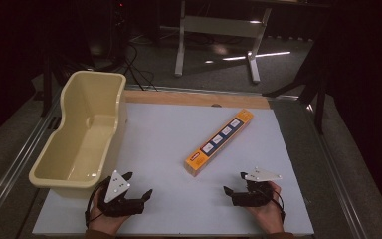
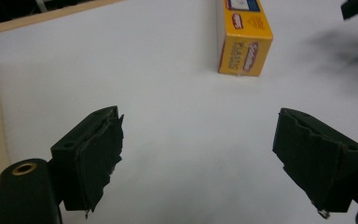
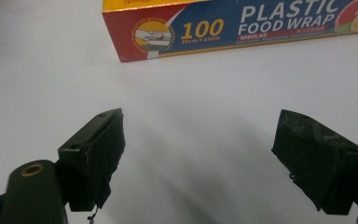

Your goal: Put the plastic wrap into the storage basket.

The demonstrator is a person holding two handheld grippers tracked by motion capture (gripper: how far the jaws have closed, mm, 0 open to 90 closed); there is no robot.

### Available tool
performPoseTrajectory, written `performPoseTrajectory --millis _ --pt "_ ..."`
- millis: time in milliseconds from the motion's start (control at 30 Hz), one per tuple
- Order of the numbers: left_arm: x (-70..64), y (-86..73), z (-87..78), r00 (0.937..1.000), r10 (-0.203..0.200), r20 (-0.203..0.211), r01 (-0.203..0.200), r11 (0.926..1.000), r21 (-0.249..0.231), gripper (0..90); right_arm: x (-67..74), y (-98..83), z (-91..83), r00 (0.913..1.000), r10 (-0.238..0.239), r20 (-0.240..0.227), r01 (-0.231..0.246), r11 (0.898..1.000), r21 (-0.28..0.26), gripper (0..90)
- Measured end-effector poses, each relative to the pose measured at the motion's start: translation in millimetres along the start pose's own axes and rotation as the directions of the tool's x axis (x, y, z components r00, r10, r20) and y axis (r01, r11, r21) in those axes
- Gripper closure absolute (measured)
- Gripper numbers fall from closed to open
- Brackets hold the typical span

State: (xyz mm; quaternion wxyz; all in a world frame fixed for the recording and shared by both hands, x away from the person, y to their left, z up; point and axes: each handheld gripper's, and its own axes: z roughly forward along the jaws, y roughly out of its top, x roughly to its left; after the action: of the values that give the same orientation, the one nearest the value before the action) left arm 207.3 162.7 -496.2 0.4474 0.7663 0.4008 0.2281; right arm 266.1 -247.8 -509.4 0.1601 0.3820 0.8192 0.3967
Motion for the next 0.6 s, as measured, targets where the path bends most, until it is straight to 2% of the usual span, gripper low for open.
performPoseTrajectory --millis 167,300,400,600 --pt "1.1 0.0 -0.3 0.9992 -0.017 -0.036 0.017 0.9998 -0.011 15.5 1.0 -0.9 0.7 0.9999 0.001 0.015 -0.001 1.000 0.017 23.9" --pt "1.6 -0.7 -0.6 0.9993 -0.012 -0.036 0.011 0.9999 -0.007 15.6 4.2 0.3 1.0 0.9998 -0.012 0.016 0.012 1.000 0.010 26.6" --pt "1.5 -2.1 -1.4 0.9992 -0.025 -0.031 0.025 0.9997 -0.009 15.5 5.3 1.6 4.1 0.9999 -0.010 0.003 0.010 1.000 0.010 30.7" --pt "1.3 -2.2 -1.8 0.9991 -0.019 -0.039 0.019 0.9998 -0.010 15.6 13.4 14.3 10.1 0.9988 -0.044 -0.021 0.044 0.999 0.019 40.7"
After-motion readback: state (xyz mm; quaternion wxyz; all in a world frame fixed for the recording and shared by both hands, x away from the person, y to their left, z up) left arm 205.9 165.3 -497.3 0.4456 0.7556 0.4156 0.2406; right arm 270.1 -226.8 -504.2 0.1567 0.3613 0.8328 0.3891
